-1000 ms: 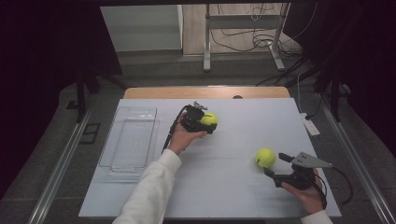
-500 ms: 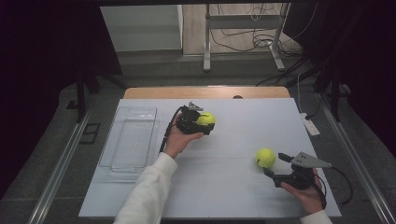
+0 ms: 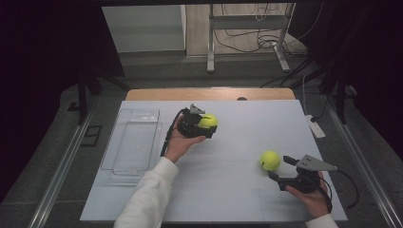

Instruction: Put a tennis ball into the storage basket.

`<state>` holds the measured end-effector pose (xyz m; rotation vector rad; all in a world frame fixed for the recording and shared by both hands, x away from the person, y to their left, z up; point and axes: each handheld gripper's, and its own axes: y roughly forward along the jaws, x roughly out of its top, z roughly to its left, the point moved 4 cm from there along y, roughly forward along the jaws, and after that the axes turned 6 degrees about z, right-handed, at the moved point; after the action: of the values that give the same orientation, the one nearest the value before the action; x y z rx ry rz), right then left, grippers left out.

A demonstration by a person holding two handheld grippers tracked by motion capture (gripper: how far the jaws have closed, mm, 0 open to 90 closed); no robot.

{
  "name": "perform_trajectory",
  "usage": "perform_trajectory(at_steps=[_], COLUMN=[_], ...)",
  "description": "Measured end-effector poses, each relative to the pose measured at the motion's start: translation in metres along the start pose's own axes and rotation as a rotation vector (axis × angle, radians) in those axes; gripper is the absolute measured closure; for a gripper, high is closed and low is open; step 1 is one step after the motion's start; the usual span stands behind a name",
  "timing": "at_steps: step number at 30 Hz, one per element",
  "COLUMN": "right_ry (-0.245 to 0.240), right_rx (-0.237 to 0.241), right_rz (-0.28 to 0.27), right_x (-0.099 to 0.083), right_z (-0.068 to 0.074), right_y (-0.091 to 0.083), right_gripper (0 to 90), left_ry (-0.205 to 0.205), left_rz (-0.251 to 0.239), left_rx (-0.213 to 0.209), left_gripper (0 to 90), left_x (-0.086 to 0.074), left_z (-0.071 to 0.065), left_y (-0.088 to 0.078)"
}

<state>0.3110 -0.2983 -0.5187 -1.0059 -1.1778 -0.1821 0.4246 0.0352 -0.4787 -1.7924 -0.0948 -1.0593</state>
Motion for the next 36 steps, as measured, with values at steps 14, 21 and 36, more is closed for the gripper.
perform_trajectory(at_steps=[14, 21, 36], right_ry=[0.002, 0.002, 0.002], right_rx=[-0.002, -0.002, -0.004], right_rz=[0.0, 0.003, 0.005], right_x=[0.0, 0.0, -0.001], right_z=[0.0, 0.0, 0.0], right_y=[0.0, 0.0, 0.0], right_gripper=[13.8, 13.8, 13.8], left_ry=[0.014, 0.005, 0.005], left_rz=[-0.024, -0.034, -0.057], left_rx=[-0.002, -0.004, -0.011], left_gripper=[26.7, 26.7, 26.7], left_x=[-0.005, -0.008, -0.013], left_z=[-0.001, 0.001, 0.001], left_y=[-0.012, -0.017, -0.026])
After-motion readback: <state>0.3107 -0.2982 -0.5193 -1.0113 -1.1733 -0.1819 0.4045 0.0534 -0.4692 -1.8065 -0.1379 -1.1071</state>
